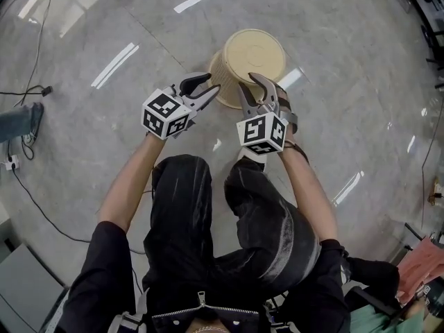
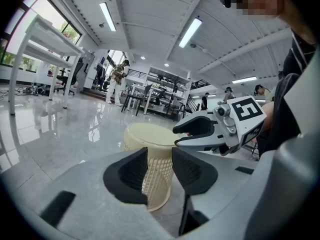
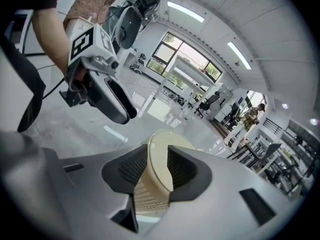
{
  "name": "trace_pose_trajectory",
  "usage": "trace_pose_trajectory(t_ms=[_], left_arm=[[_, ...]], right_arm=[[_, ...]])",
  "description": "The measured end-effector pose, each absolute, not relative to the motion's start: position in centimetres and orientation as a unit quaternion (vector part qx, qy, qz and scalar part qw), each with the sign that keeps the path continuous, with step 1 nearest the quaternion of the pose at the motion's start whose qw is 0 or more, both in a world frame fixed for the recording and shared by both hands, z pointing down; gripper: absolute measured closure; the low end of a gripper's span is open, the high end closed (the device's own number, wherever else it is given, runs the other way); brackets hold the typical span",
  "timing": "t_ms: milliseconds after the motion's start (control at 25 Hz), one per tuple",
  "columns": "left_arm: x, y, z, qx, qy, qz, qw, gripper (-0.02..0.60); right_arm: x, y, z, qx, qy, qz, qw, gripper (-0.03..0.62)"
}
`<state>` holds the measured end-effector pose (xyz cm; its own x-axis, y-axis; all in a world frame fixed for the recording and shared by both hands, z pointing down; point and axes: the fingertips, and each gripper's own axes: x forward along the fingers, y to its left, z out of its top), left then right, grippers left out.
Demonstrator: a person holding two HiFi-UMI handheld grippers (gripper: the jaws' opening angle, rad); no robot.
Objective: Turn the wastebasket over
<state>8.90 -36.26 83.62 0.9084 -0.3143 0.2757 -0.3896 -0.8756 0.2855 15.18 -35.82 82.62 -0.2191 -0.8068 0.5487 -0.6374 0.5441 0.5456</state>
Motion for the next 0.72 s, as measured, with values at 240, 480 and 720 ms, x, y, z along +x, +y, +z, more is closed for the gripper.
trace_pose_trajectory(t_ms=[240, 480, 720], left_arm=[[10.8, -36.7, 81.8, 0.966, -0.179, 0.092, 0.162, 0.44], [12.6, -37.3, 80.2, 0.97, -0.182, 0.072, 0.145, 0.522], [13.3, -37.5, 79.6, 0.969, -0.197, 0.058, 0.138, 0.578]], right_arm=[[17.2, -36.0, 79.6, 0.527, -0.787, -0.03, 0.319, 0.523], [21.4, -35.5, 78.3, 0.587, -0.776, 0.066, 0.218, 0.566], [23.9, -34.5, 78.6, 0.614, -0.76, 0.19, 0.1, 0.576]])
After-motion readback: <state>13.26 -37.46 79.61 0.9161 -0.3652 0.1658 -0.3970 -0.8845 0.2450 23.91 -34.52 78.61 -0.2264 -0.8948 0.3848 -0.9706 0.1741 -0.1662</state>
